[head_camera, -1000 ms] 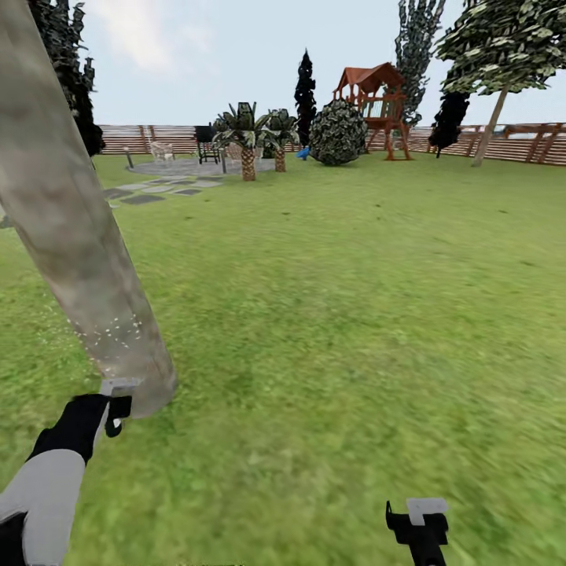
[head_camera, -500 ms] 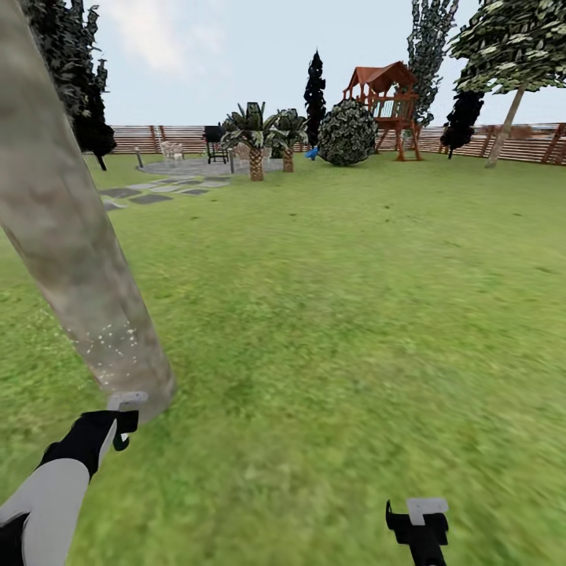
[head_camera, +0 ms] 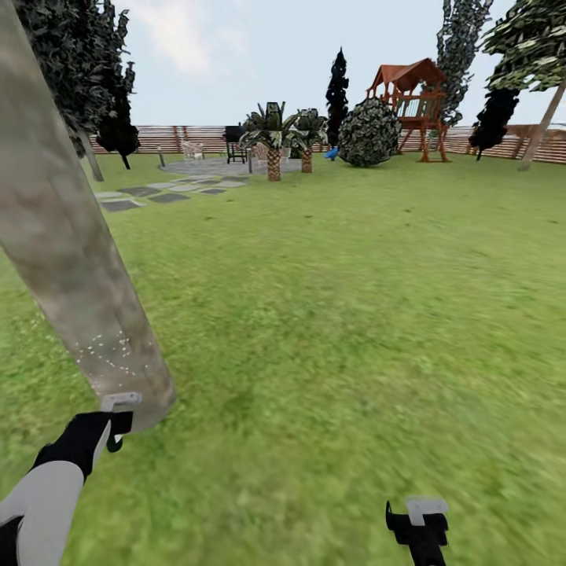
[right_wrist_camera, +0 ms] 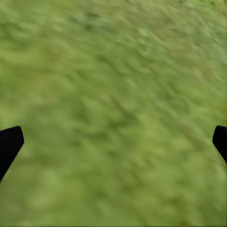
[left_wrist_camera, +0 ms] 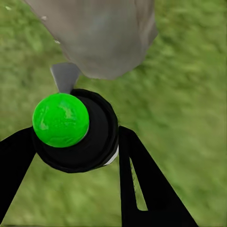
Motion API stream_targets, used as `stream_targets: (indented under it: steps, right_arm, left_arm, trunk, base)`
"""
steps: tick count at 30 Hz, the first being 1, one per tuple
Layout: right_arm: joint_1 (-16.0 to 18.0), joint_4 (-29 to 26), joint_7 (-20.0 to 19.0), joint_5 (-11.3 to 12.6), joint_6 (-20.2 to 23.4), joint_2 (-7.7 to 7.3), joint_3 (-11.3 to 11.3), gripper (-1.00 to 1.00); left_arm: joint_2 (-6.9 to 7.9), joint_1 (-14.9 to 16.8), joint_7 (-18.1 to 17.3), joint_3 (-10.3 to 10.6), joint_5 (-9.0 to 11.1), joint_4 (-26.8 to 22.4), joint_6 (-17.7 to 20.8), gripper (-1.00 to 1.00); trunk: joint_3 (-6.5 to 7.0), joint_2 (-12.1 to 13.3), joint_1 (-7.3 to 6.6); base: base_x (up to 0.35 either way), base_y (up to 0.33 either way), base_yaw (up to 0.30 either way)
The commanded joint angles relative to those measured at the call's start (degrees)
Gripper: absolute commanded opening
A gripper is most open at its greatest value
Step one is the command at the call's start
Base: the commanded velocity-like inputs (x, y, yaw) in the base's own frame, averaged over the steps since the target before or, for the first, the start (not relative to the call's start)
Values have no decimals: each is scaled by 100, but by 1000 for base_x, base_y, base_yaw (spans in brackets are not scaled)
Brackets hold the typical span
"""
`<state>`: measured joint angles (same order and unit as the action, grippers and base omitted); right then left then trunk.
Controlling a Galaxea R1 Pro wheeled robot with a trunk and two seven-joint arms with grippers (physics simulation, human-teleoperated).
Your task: In the garden, pick up the pesticide atomizer on the floor and spray pesticide onto both trees until each tree trunk is fully covered.
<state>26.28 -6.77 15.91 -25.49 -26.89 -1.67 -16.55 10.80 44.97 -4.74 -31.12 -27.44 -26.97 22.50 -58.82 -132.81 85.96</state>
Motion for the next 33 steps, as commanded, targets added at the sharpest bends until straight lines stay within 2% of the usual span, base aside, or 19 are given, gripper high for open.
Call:
stream_targets:
  steps: [1,6,15,28,33]
  right_arm:
    - [0,0,0,0,0,0,-1,100]
    - [0,0,0,-2,0,0,-1,100]
    - [0,-5,-1,0,0,0,1,100]
    - [0,-5,-1,0,0,0,0,100]
    - [0,-2,0,-1,0,0,1,100]
  left_arm:
    - [0,-11,1,1,1,-10,0,-100]
    - [-21,-25,0,9,33,-19,-13,-100]
    - [-58,-28,4,9,45,-28,-26,-100]
    - [-78,-31,9,2,45,-28,-35,-100]
    - [-78,-31,7,0,45,-27,-34,-100]
  trunk:
    - [0,0,0]
    - [0,0,0]
    - [0,0,0]
    - [0,0,0]
    - [0,0,0]
  base:
    - [238,-174,277]
    - [189,-205,277]
    - [32,-273,265]
    - [167,-252,15]
    - [176,-245,244]
